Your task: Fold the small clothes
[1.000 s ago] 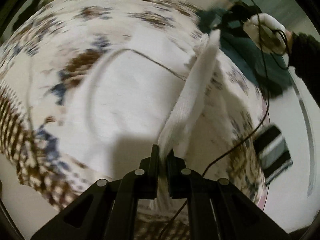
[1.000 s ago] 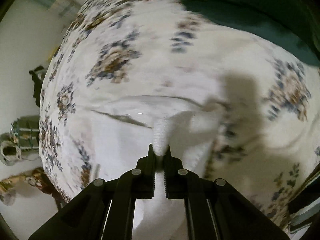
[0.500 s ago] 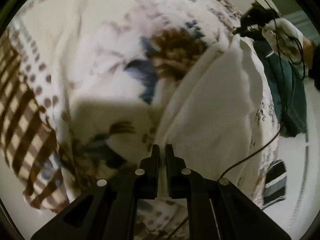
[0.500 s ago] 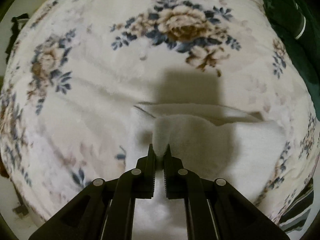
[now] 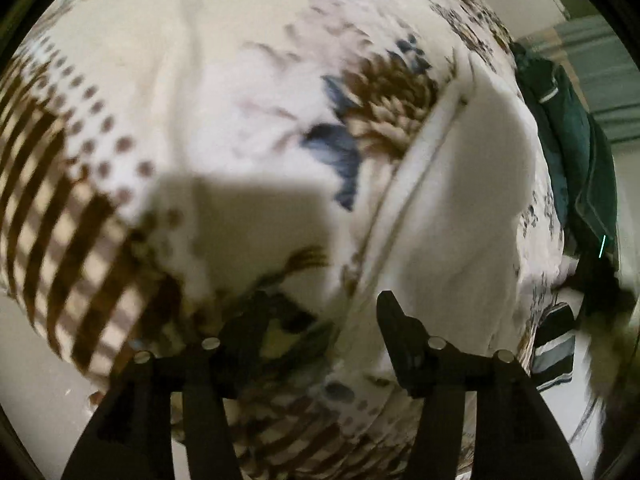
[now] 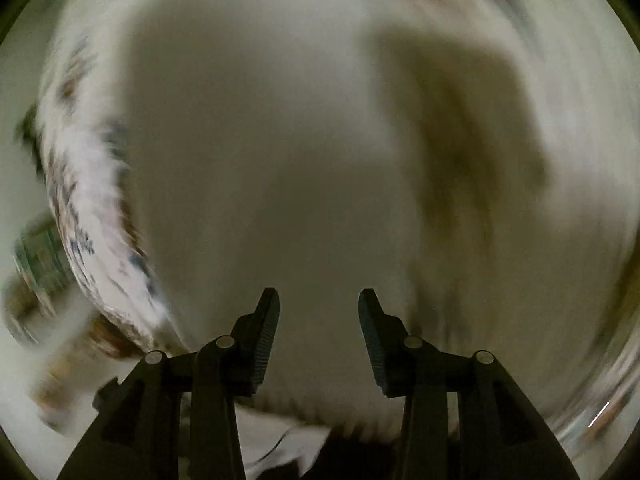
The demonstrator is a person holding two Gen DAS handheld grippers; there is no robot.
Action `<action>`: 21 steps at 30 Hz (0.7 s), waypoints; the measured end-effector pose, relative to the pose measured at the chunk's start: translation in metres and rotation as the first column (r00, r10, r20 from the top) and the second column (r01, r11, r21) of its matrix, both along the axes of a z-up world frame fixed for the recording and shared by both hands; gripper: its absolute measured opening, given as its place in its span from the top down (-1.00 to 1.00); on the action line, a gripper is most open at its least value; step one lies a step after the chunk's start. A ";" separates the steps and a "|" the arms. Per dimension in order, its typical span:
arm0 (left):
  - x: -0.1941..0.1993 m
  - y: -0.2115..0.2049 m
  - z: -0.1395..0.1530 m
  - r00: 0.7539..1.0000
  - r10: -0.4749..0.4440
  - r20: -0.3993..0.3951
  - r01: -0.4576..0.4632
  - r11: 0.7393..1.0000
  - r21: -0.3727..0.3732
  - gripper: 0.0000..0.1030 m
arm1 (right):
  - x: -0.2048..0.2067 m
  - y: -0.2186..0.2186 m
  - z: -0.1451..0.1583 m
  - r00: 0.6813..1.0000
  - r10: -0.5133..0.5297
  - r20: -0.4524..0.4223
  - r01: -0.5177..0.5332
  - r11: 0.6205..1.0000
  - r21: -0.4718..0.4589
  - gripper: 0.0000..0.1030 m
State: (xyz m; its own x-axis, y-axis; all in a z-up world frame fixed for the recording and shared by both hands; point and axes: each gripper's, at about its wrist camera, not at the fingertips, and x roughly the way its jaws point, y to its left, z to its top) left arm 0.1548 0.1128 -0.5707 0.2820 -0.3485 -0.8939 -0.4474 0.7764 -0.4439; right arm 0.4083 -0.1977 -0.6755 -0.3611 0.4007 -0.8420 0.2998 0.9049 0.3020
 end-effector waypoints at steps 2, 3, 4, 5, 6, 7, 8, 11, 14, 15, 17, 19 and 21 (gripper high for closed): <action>0.008 -0.007 -0.003 1.000 -0.006 -0.010 0.006 1.000 -0.003 -0.03 | -0.058 -0.034 -0.027 0.971 -0.205 -0.126 0.215 0.974 0.077 0.15; 0.012 -0.010 -0.002 1.000 -0.008 -0.008 0.008 1.000 -0.005 -0.03 | -0.075 -0.042 -0.036 0.951 -0.262 -0.163 0.280 0.955 0.102 0.15; 0.017 -0.015 -0.001 1.000 -0.019 -0.009 0.019 1.000 0.004 -0.03 | -0.096 -0.051 -0.047 0.917 -0.338 -0.210 0.369 0.920 0.133 0.15; 0.020 -0.019 0.000 0.999 -0.032 -0.013 0.032 0.999 0.022 -0.03 | -0.117 -0.058 -0.059 0.872 -0.417 -0.255 0.465 0.869 0.170 0.15; 0.022 -0.022 0.001 0.999 -0.043 -0.017 0.044 0.998 0.038 -0.03 | -0.129 -0.063 -0.065 0.843 -0.469 -0.261 0.523 0.830 0.196 0.15; 0.024 -0.027 0.002 0.998 -0.059 -0.024 0.060 0.996 0.059 -0.03 | -0.134 -0.065 -0.068 0.830 -0.498 -0.251 0.548 0.809 0.211 0.15; 0.025 -0.031 0.004 0.997 -0.069 -0.029 0.071 0.995 0.072 -0.03 | -0.139 -0.069 -0.069 0.819 -0.533 -0.213 0.572 0.789 0.225 0.21; 0.026 -0.042 0.010 0.993 -0.105 -0.052 0.111 0.986 0.122 -0.03 | -0.151 -0.076 -0.060 0.797 -0.593 -0.114 0.599 0.753 0.272 0.93; 0.017 -0.047 0.018 0.991 -0.115 -0.069 0.124 0.981 0.149 -0.03 | -0.172 -0.082 -0.053 0.773 -0.626 -0.107 0.625 0.721 0.298 0.93; 0.014 -0.048 0.021 0.991 -0.115 -0.072 0.125 0.980 0.152 -0.03 | -0.179 -0.084 -0.051 0.772 -0.627 -0.111 0.626 0.716 0.310 0.93; 0.004 -0.047 0.024 0.992 -0.101 -0.079 0.111 0.983 0.144 -0.03 | -0.190 -0.083 -0.042 0.798 -0.597 -0.086 0.590 0.743 0.317 0.94; -0.004 -0.045 0.023 0.994 -0.071 -0.084 0.080 0.991 0.107 -0.03 | -0.194 -0.081 -0.038 0.828 -0.557 -0.062 0.546 0.777 0.312 0.94; -0.013 -0.045 0.015 0.996 -0.026 -0.088 0.026 1.000 0.001 -0.03 | -0.194 -0.079 -0.040 0.851 -0.520 -0.074 0.514 0.795 0.323 0.92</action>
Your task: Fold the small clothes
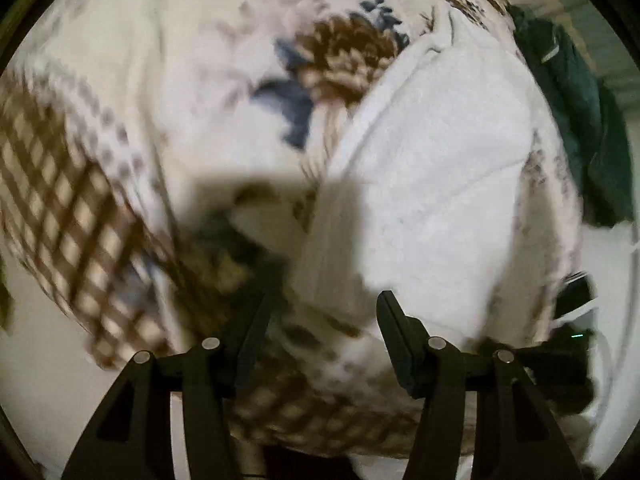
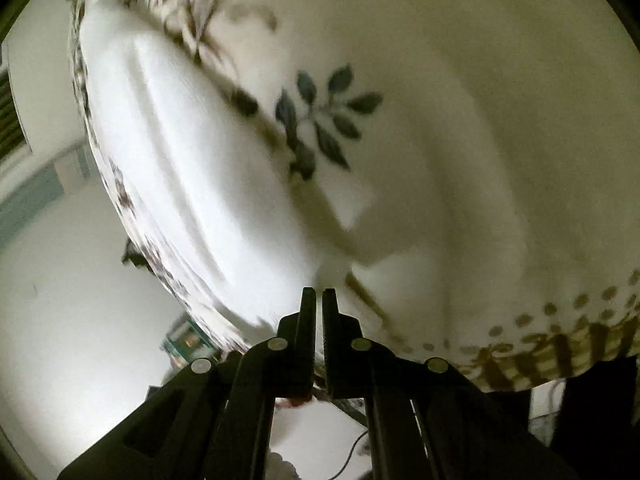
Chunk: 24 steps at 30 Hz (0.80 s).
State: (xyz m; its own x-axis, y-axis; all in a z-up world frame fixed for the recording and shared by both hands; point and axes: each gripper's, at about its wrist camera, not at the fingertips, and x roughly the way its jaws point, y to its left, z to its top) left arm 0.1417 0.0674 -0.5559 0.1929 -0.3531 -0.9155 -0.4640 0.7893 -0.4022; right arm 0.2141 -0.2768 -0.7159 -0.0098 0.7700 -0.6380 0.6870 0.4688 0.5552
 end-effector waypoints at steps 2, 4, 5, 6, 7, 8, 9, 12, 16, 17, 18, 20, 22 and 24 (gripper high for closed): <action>-0.002 -0.008 -0.012 0.999 0.046 -0.019 -0.048 0.994 -0.095 -0.03 | -0.005 0.003 -0.007 1.000 -0.024 -0.020 0.025 0.998 0.062 0.89; -0.002 -0.014 -0.026 0.995 0.095 -0.036 -0.100 0.977 -0.191 -0.03 | -0.011 0.009 -0.012 0.997 -0.081 -0.017 0.082 0.988 0.133 0.43; -0.001 -0.017 -0.032 0.993 0.110 -0.041 -0.116 0.968 -0.221 -0.03 | -0.011 0.009 -0.013 0.995 -0.096 -0.017 0.098 0.985 0.141 0.29; 0.001 -0.021 -0.036 0.992 0.120 -0.043 -0.126 0.962 -0.244 -0.03 | -0.014 0.013 -0.016 0.993 -0.117 -0.019 0.119 0.982 0.147 0.14; 0.003 -0.025 -0.041 0.991 0.123 -0.046 -0.131 0.959 -0.250 -0.02 | -0.012 0.013 -0.019 0.991 -0.128 -0.025 0.130 0.981 0.146 0.14; 0.005 -0.029 -0.044 0.992 0.117 -0.049 -0.125 0.961 -0.245 -0.03 | -0.014 0.018 -0.025 0.990 -0.133 -0.050 0.138 0.981 0.132 0.14; 0.008 -0.033 -0.047 0.993 0.110 -0.053 -0.119 0.963 -0.240 -0.02 | -0.013 0.023 -0.030 0.988 -0.144 -0.059 0.151 0.980 0.129 0.14; 0.012 -0.041 -0.052 0.992 0.101 -0.070 -0.116 0.960 -0.256 -0.02 | -0.012 0.026 -0.035 0.974 -0.224 -0.026 0.225 0.968 0.106 0.17; 0.010 -0.045 -0.055 0.992 0.097 -0.077 -0.115 0.956 -0.269 -0.03 | -0.013 0.028 -0.013 0.968 -0.246 0.057 0.245 0.969 0.018 0.94; 0.010 -0.044 -0.057 0.991 0.109 -0.082 -0.127 0.953 -0.276 -0.03 | -0.014 0.029 -0.009 0.968 -0.241 0.066 0.241 0.971 0.009 0.94; 0.009 -0.042 -0.060 0.987 0.133 -0.090 -0.153 0.944 -0.292 -0.03 | -0.017 0.030 -0.002 0.971 -0.227 0.076 0.228 0.974 -0.001 0.95; 0.006 -0.036 -0.065 0.976 0.186 -0.112 -0.211 0.930 -0.301 -0.02 | -0.023 0.029 0.010 0.979 -0.188 0.080 0.191 0.981 -0.033 0.95; 0.003 -0.031 -0.067 0.958 0.262 -0.120 -0.286 0.910 -0.299 0.02 | -0.031 0.027 0.020 0.986 -0.152 0.070 0.157 0.986 -0.065 0.96; -0.001 -0.026 -0.060 0.946 0.311 -0.097 -0.325 0.912 -0.251 0.74 | -0.039 0.024 0.029 0.991 -0.115 0.065 0.121 0.986 -0.110 0.96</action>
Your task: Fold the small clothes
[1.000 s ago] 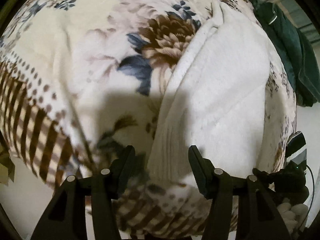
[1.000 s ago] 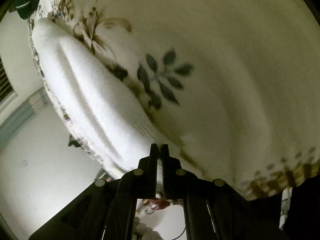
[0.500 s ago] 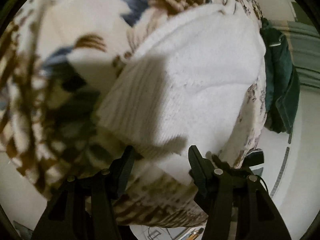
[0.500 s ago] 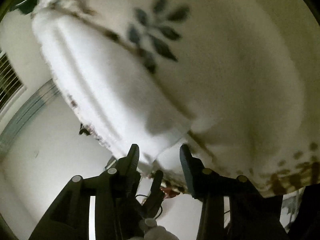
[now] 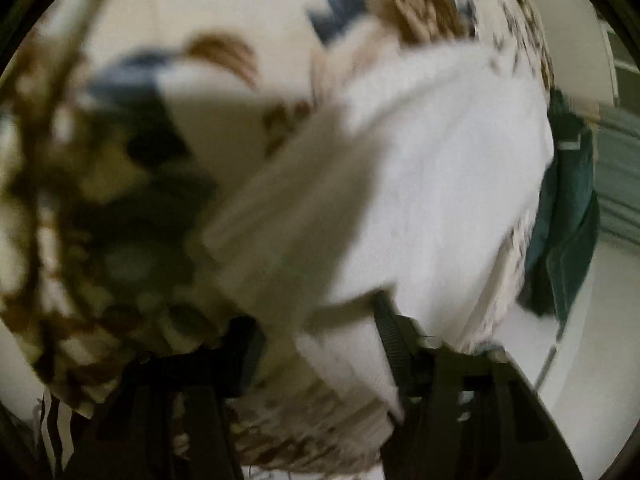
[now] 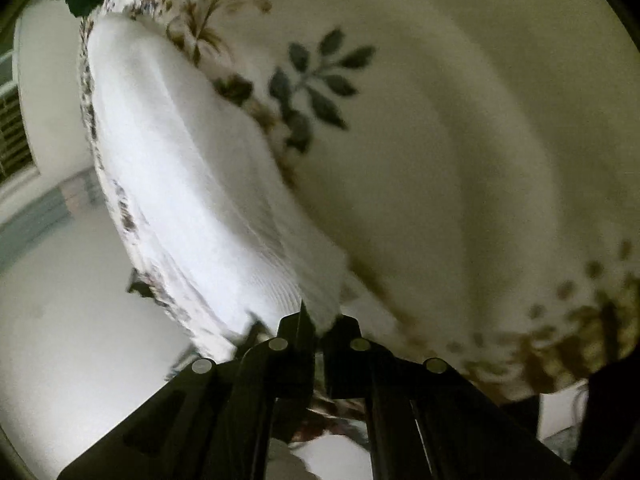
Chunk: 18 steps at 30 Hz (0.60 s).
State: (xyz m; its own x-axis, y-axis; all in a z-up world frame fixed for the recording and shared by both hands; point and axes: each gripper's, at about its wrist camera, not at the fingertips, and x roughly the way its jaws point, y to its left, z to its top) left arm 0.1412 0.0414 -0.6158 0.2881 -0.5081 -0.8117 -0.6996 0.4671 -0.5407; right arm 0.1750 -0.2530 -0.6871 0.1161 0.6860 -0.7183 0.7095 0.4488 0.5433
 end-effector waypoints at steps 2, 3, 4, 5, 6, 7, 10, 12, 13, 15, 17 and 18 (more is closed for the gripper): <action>0.001 0.001 0.016 0.999 -0.018 0.030 0.016 0.998 0.062 0.84 | 0.001 0.009 0.003 0.999 0.030 -0.015 -0.031 0.999 -0.030 0.96; 0.002 0.000 0.028 0.998 -0.036 0.058 0.030 0.995 0.098 0.86 | 0.000 0.009 0.004 0.999 0.046 -0.020 -0.047 0.998 -0.045 0.97; 0.004 0.000 0.039 0.994 -0.066 0.083 0.054 0.989 0.141 0.86 | -0.001 0.007 0.000 0.998 0.060 -0.022 -0.061 0.997 -0.051 0.97; 0.007 -0.002 0.048 0.990 -0.097 0.099 0.079 0.982 0.173 0.87 | -0.001 0.009 0.002 0.997 0.079 -0.023 -0.080 0.995 -0.056 0.97; 0.008 -0.002 0.058 0.985 -0.126 0.115 0.100 0.974 0.204 0.87 | 0.000 0.009 0.000 0.995 0.100 -0.025 -0.101 0.993 -0.068 0.97; 0.008 0.000 0.068 0.979 -0.152 0.134 0.118 0.965 0.233 0.87 | 0.001 0.015 0.001 0.991 0.133 -0.024 -0.135 0.988 -0.077 0.97; 0.012 0.009 0.074 0.965 -0.217 0.145 0.166 0.939 0.301 0.87 | 0.004 0.030 0.000 0.975 0.223 -0.020 -0.224 0.969 -0.102 0.98; 0.010 0.022 0.051 0.973 -0.210 0.098 0.169 0.934 0.315 0.87 | 0.001 0.045 0.002 0.963 0.269 -0.015 -0.268 0.955 -0.123 0.98; 0.008 0.027 0.040 0.977 -0.201 0.071 0.169 0.935 0.311 0.87 | -0.001 0.051 -0.004 0.959 0.283 -0.029 -0.285 0.952 -0.112 0.98; 0.001 0.031 0.025 0.980 -0.189 0.053 0.167 0.946 0.279 0.86 | -0.003 0.062 -0.022 0.957 0.281 -0.064 -0.287 0.953 -0.101 0.98; -0.002 0.033 0.027 0.976 -0.209 0.069 0.182 0.944 0.277 0.86 | 0.006 0.076 -0.033 0.945 0.322 -0.056 -0.325 0.945 -0.044 0.97; -0.002 0.032 0.030 0.972 -0.222 0.073 0.193 0.940 0.280 0.86 | 0.011 0.080 -0.035 0.937 0.345 -0.055 -0.347 0.937 -0.045 0.88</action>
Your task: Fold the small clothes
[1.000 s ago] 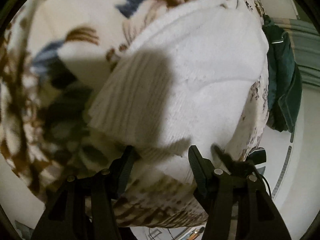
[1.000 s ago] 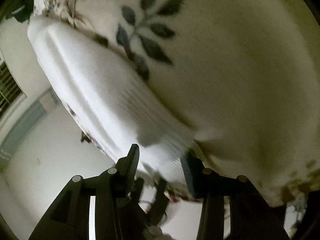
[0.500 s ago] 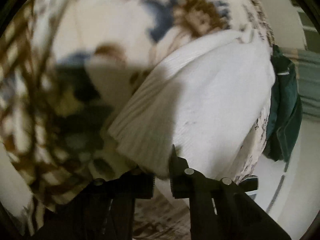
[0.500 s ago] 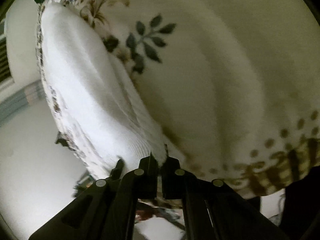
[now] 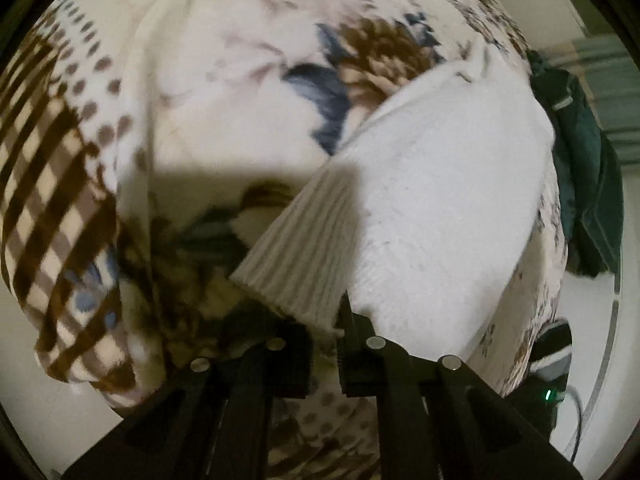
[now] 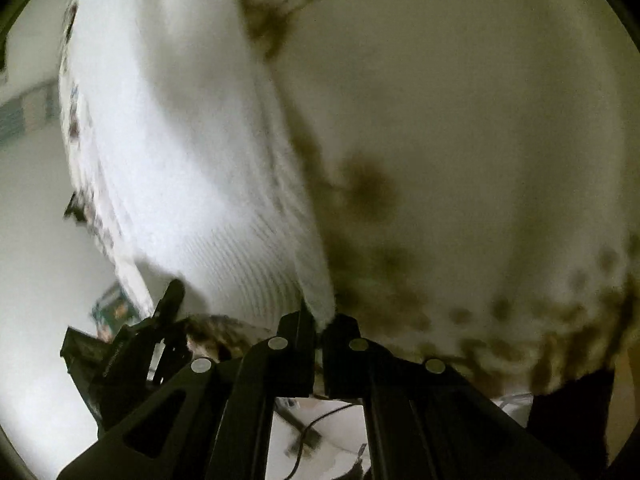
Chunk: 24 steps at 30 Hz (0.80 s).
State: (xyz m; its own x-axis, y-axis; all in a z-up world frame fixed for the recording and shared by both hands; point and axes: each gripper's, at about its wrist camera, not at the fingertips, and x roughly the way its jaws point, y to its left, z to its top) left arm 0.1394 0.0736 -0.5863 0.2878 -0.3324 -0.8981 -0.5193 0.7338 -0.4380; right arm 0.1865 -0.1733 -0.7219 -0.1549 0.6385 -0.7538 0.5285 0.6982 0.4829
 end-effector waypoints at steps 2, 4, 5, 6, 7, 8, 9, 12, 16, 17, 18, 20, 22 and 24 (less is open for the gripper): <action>0.000 0.001 0.003 1.000 -0.009 0.010 0.009 1.000 -0.022 0.86 | 0.012 -0.002 0.005 0.999 0.046 0.005 -0.046 0.998 0.031 0.49; 0.001 0.004 0.003 1.000 -0.013 0.010 0.014 0.998 -0.053 0.85 | 0.018 -0.013 0.012 0.999 0.051 0.016 -0.052 0.995 0.090 0.01; 0.001 0.005 0.003 1.000 -0.015 0.006 0.015 0.997 -0.072 0.78 | 0.023 -0.021 0.019 0.998 0.052 0.037 -0.055 0.995 0.087 -0.06; 0.001 0.005 0.003 1.000 -0.017 0.001 0.017 0.995 -0.094 0.77 | 0.028 -0.030 0.026 0.996 0.058 0.062 -0.062 0.996 0.066 -0.09; -0.001 0.008 0.004 1.000 -0.020 -0.011 0.018 0.993 -0.115 0.75 | 0.032 -0.040 0.030 0.995 0.064 0.077 -0.068 0.996 0.050 -0.09; -0.003 0.010 0.006 0.999 -0.023 -0.023 0.020 0.993 -0.119 0.69 | 0.039 -0.047 0.034 0.993 0.074 0.096 -0.077 0.997 0.023 -0.09; -0.005 0.011 0.008 0.999 -0.028 -0.037 0.024 0.993 -0.113 0.57 | 0.043 -0.054 0.034 0.992 0.070 0.105 -0.072 0.997 0.015 -0.09; -0.014 0.017 0.024 0.997 -0.056 -0.055 0.053 0.997 -0.057 0.52 | 0.065 -0.058 0.022 0.993 0.012 0.121 -0.017 0.999 0.044 -0.09; -0.006 0.026 0.045 0.993 -0.114 -0.012 0.115 0.992 0.060 0.14 | 0.064 -0.064 -0.004 0.992 -0.020 0.121 0.004 0.992 0.126 0.97; 0.000 0.027 0.046 0.992 -0.129 -0.005 0.129 0.988 0.087 0.11 | 0.062 -0.060 -0.006 0.993 -0.016 0.121 0.000 0.991 0.130 0.90; 0.004 0.029 0.046 0.990 -0.140 0.003 0.139 0.986 0.097 0.11 | 0.055 -0.057 -0.004 0.993 -0.013 0.120 -0.002 0.992 0.126 0.91; 0.016 0.028 0.041 0.983 -0.182 0.015 0.179 0.977 0.117 0.10 | 0.038 -0.059 0.003 0.993 0.021 0.113 -0.031 0.995 0.089 0.93; 0.031 0.023 0.032 0.973 -0.230 0.013 0.227 0.965 0.133 0.10 | 0.017 -0.058 0.008 0.995 0.059 0.086 -0.061 0.998 0.032 0.95; 0.042 0.018 0.024 0.962 -0.273 -0.011 0.272 0.952 0.144 0.10 | 0.004 -0.061 0.010 0.997 0.057 0.055 -0.057 0.998 0.001 0.96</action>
